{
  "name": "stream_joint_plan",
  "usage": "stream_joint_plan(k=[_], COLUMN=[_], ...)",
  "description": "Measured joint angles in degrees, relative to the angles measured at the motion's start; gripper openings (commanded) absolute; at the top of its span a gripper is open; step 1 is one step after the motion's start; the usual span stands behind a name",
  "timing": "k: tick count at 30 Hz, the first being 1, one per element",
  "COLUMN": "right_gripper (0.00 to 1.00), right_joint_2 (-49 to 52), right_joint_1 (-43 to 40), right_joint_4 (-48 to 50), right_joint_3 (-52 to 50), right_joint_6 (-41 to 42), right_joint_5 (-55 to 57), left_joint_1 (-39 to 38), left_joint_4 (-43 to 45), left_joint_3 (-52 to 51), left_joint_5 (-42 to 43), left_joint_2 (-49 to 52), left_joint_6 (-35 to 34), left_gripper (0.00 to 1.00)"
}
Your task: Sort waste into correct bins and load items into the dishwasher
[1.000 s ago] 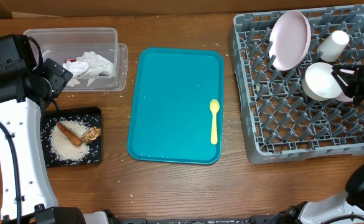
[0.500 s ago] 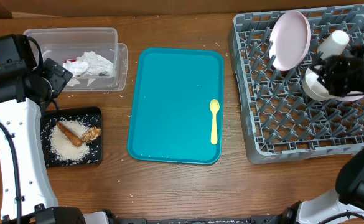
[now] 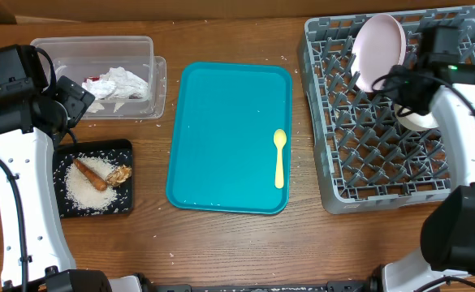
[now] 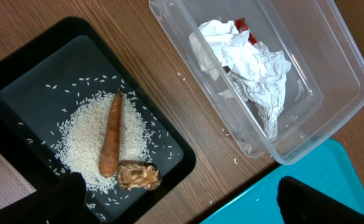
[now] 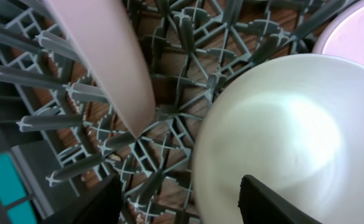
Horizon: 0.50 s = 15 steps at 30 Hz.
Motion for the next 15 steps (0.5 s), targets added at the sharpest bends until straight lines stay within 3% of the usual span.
stream_joint_plan(k=[2, 6, 11, 15], right_gripper=[0.61, 0.42, 0.37, 0.09], right_joint_2=[0.31, 1.49, 2.12, 2.12], right_joint_1=[1.07, 0.76, 0.52, 0.55], right_joint_4=[0.46, 1.07, 0.87, -0.07], right_joint_3=[-0.22, -1.29, -1.84, -1.84], right_joint_6=[1.09, 2.36, 3.26, 3.06], right_joint_5=[3.06, 7.04, 9.7, 10.19], left_joint_1=[0.0, 0.0, 0.0, -0.02], left_joint_4=[-0.02, 0.0, 0.0, 0.0], left_joint_3=[0.0, 0.0, 0.0, 0.0], left_joint_5=[0.0, 0.0, 0.0, 0.0], left_joint_2=[0.0, 0.0, 0.0, 0.0], left_joint_6=[0.0, 0.0, 0.0, 0.0], left_gripper=[1.0, 1.0, 1.0, 1.0])
